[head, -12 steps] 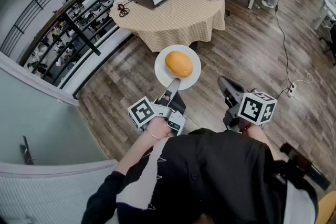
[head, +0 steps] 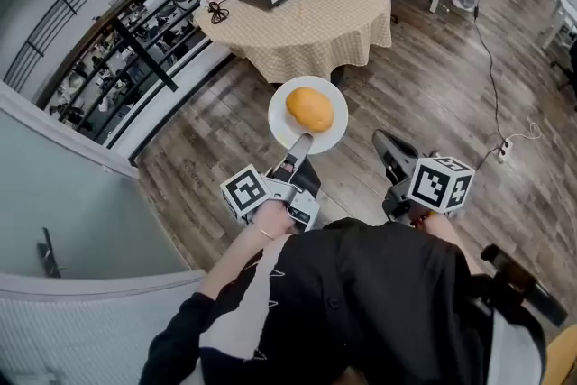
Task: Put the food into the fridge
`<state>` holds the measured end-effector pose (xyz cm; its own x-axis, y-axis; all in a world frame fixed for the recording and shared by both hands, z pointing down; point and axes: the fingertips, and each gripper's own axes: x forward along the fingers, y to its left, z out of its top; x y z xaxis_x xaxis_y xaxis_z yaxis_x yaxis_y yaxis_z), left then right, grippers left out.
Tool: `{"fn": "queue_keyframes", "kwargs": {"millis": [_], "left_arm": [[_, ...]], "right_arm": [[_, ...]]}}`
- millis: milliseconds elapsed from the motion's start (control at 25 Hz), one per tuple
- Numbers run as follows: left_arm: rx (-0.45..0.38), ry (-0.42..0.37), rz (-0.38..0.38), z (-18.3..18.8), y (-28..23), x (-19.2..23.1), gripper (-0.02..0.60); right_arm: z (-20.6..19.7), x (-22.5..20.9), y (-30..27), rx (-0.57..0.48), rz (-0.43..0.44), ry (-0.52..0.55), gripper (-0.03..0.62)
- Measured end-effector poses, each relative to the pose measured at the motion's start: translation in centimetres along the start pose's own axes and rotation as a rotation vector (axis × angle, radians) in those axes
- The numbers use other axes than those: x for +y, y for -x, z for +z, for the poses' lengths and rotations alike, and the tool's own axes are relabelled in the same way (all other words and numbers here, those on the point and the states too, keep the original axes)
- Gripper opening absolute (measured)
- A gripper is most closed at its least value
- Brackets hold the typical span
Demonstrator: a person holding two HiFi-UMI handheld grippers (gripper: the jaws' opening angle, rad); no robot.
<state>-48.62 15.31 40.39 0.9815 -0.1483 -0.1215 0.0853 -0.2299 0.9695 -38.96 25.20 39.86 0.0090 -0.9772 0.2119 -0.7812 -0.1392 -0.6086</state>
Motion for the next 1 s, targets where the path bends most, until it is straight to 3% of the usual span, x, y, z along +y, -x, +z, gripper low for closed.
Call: {"fn": "queue_keyframes", "kwargs": {"millis": [320, 480, 600, 720, 1000], "left_arm": [[0.036, 0.019, -0.010, 0.4, 1.0, -0.1, 0.026], [0.077, -0.040, -0.020, 1.8, 1.8, 0.7, 0.026], [0.089, -0.006, -0.038, 2.3, 1.6, 1.4, 0.026], [0.100, 0.048, -0.073, 2.5, 0.0, 1.5, 0.025], [0.078, 0.036, -0.075, 3.8, -6.3, 2.7, 0.025]], "right_arm": [[-0.9, 0.3, -0.5, -0.047, -0.011, -0.072, 0.017], [-2.6, 0.9, -0.9, -0.055, -0.071, 0.038, 0.016], [-3.9, 0.5, -1.0, -0.020, -0.128, 0.153, 0.017], [-3.1, -0.1, -1.8, -0.019, -0.123, 0.160, 0.017], [1.0, -4.6, -4.5, -0.022, -0.093, 0.128, 0.017]]}}
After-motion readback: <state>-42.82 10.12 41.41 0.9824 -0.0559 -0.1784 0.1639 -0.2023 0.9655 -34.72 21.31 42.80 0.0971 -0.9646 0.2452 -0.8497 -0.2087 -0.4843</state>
